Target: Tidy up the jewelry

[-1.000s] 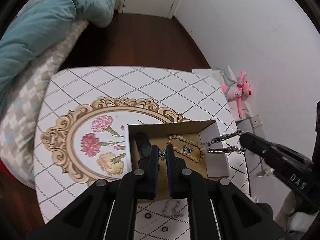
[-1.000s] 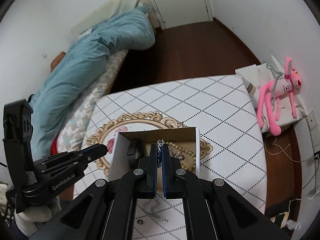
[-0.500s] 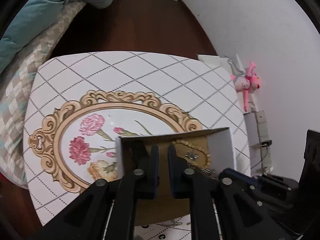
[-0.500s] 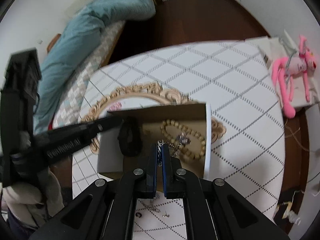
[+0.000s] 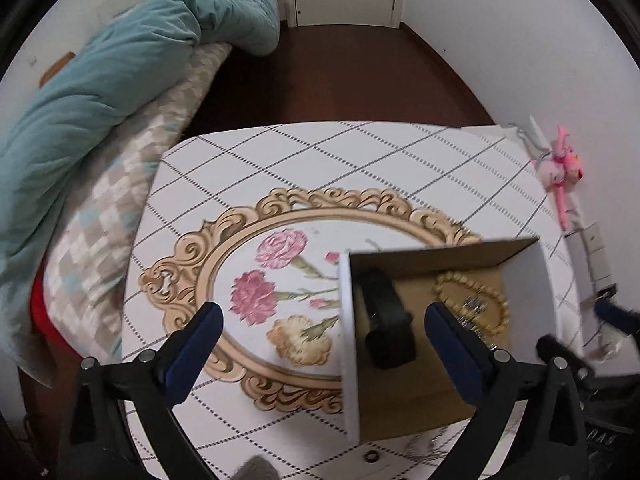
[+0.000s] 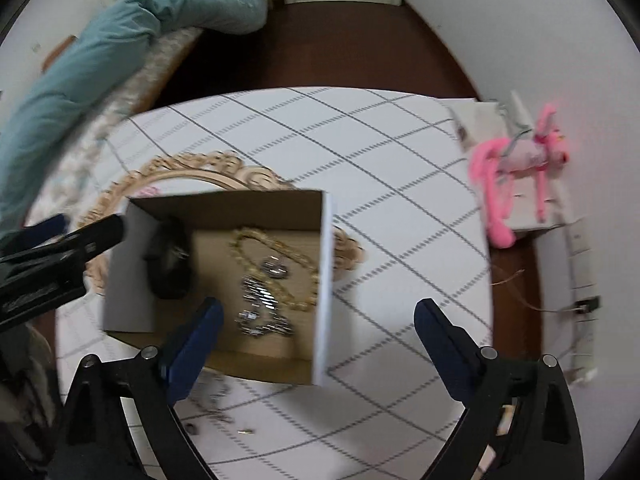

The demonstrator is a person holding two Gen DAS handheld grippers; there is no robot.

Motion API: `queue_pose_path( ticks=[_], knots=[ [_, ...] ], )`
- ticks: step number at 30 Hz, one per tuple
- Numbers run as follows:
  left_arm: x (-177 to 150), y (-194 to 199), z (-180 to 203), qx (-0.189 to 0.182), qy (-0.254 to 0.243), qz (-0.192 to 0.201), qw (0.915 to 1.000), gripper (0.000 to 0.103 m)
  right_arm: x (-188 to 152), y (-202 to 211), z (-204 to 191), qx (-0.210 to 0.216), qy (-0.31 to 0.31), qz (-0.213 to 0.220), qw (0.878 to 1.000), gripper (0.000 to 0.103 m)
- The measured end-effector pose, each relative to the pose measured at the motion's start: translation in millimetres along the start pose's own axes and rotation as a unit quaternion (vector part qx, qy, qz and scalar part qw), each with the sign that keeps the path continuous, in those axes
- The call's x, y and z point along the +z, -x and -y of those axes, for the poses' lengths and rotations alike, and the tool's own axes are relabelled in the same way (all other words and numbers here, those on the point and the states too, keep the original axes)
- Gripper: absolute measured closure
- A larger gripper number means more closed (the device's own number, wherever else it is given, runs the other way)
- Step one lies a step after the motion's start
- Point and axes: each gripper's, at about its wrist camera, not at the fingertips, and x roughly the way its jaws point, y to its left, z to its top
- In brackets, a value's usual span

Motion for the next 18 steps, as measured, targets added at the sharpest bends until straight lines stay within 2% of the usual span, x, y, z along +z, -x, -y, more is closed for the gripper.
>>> queue_pose_path(
  ticks=[2, 11, 18],
  knots=[
    [-8.0, -0.1, 1.5, 0.007, -0.003, 0.004, 1.0000, 0.000, -4.5, -2.7, 1.8, -0.012, 0.001, 0.002, 1.000, 0.001],
    [-30.6, 7.5, 7.2, 0.006, 0.006, 0.007, 0.9999, 0.000, -18.1, 3.3, 1.8, -0.022, 0.001, 0.023, 0.999, 0.001],
    [-48.1, 37.9, 11.2, 0.018, 0.016, 0.040, 0.9989, 0.000, -31.2, 31.8, 6.2, -0.034, -0.010, 0.067, 0.997, 0.001]
  ],
)
